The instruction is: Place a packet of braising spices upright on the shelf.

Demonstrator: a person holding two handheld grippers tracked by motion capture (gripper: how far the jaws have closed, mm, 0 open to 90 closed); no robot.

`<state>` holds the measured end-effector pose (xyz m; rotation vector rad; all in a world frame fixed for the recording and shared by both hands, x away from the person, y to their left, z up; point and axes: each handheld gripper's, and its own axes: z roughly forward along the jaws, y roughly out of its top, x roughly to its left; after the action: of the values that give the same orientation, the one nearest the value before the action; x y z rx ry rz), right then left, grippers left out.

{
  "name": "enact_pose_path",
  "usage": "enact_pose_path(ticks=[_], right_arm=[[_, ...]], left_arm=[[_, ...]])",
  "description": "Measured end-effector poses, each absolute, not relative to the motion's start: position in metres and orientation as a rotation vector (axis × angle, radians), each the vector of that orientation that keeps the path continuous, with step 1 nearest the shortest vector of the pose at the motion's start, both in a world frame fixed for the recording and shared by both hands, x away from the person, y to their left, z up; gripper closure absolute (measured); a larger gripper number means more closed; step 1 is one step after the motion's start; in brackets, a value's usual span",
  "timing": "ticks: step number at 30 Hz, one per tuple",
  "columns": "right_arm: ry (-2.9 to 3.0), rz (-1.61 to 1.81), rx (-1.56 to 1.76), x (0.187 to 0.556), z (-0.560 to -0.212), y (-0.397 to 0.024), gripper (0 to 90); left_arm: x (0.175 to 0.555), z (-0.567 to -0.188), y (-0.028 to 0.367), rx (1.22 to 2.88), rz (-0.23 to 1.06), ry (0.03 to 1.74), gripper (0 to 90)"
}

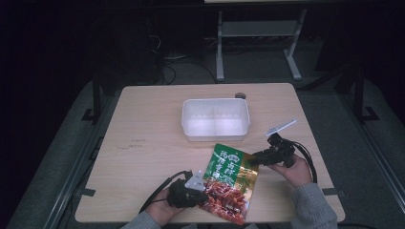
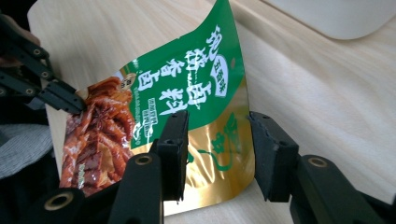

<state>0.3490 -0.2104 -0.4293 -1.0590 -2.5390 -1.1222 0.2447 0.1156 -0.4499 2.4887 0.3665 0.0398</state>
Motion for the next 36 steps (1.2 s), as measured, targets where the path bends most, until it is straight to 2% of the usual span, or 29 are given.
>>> enact_pose_path(ticks=[26,31,36], right_arm=[[-2.674,-0.862,-1.088,0.352,-0.455,-0.179,71.5],[-2.705,-0.848,-1.094,0.351,-0.455,-0.178,81.9],[-2.687,-0.864,-1.087,0.351,-0.455,-0.179,86.5]], left_arm=[[0.243,-0.450,0.114,2.484,0.043,0.371,86.4],[0.244,-0.450,0.114,2.480,0.039,0.373,84.2],[0.244,-0.448,0.116,2.476,0.047,0.376,82.5]])
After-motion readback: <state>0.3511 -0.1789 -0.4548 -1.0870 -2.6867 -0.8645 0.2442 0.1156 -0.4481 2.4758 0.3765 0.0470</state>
